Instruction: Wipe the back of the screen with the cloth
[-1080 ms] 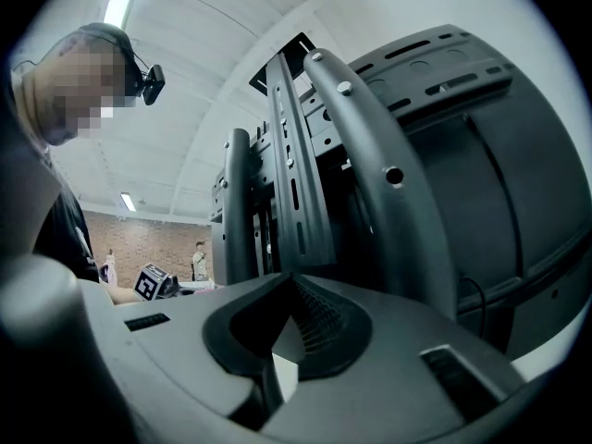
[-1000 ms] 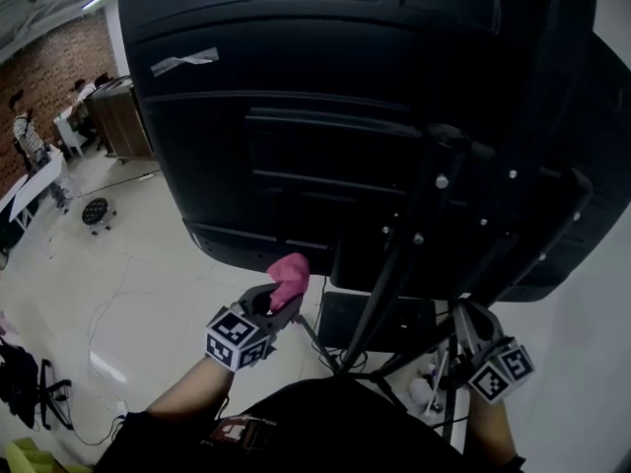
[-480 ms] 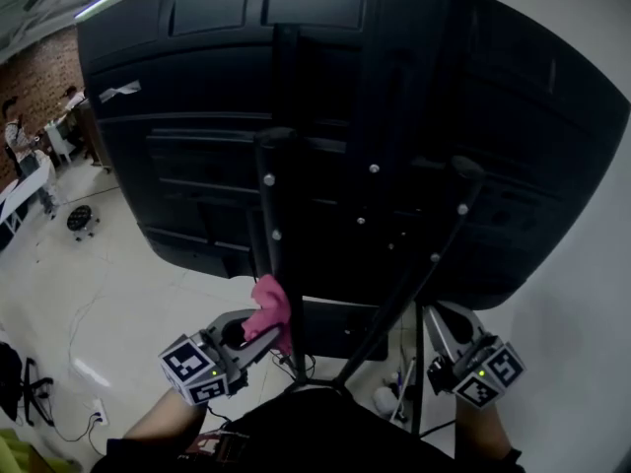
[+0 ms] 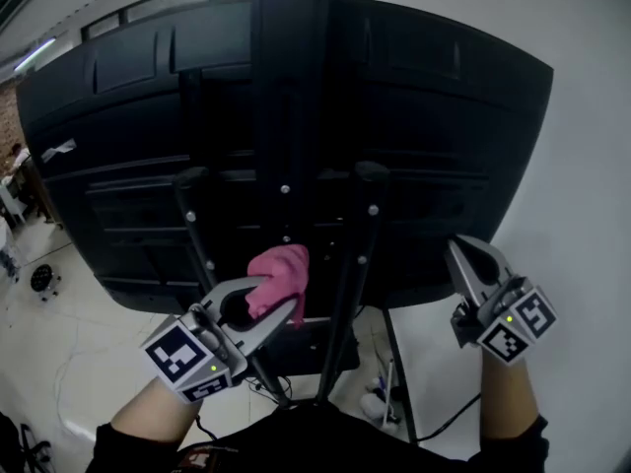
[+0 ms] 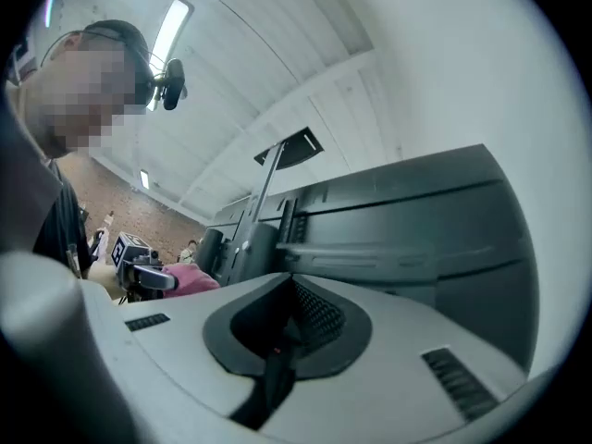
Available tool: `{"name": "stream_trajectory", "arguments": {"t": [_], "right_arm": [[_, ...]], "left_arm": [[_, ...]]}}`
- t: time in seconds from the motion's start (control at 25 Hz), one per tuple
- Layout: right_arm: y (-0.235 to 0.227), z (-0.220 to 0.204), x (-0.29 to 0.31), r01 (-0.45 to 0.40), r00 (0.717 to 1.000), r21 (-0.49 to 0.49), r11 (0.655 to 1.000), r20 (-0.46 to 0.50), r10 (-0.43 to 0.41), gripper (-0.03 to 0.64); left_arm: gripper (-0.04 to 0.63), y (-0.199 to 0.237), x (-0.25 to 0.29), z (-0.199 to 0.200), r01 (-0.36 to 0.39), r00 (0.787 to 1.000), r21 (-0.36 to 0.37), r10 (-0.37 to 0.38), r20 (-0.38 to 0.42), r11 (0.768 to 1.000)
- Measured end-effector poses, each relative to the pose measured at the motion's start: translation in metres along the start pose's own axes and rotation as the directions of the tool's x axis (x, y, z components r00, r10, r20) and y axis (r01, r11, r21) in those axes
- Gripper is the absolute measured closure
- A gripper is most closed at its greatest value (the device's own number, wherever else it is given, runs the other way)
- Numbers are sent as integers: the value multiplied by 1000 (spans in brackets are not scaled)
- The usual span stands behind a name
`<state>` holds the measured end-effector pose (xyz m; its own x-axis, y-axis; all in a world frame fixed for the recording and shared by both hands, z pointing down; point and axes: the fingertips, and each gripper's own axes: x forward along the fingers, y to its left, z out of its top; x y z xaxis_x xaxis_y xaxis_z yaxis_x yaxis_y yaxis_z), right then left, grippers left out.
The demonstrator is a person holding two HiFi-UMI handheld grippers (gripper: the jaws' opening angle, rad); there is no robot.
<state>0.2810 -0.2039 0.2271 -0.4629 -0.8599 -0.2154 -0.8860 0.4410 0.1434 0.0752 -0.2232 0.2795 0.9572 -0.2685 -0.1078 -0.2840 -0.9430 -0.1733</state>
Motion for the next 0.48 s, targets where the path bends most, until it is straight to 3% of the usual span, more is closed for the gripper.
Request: {"name": "stream_trajectory", "arguments": {"t": [0.16, 0.32, 0.4, 0.48], "right_arm": [[-52, 58, -26, -56, 996, -51, 997, 66, 60, 614], [-94, 107, -38, -98, 978, -51, 994, 181, 106, 614], [-101, 115, -39, -117, 968, -56, 992, 216, 126, 614], [-99, 108, -40, -135, 966, -87, 987, 212, 150, 614]], "left_arm": [[499, -20, 76, 77, -81, 995, 131, 73, 64, 988], [499, -24, 131, 138, -199, 980, 280, 189, 62, 939], [499, -10, 151, 174, -268, 962, 374, 268, 54, 888], [499, 20, 170, 210, -357, 926, 459, 371, 64, 813]]}}
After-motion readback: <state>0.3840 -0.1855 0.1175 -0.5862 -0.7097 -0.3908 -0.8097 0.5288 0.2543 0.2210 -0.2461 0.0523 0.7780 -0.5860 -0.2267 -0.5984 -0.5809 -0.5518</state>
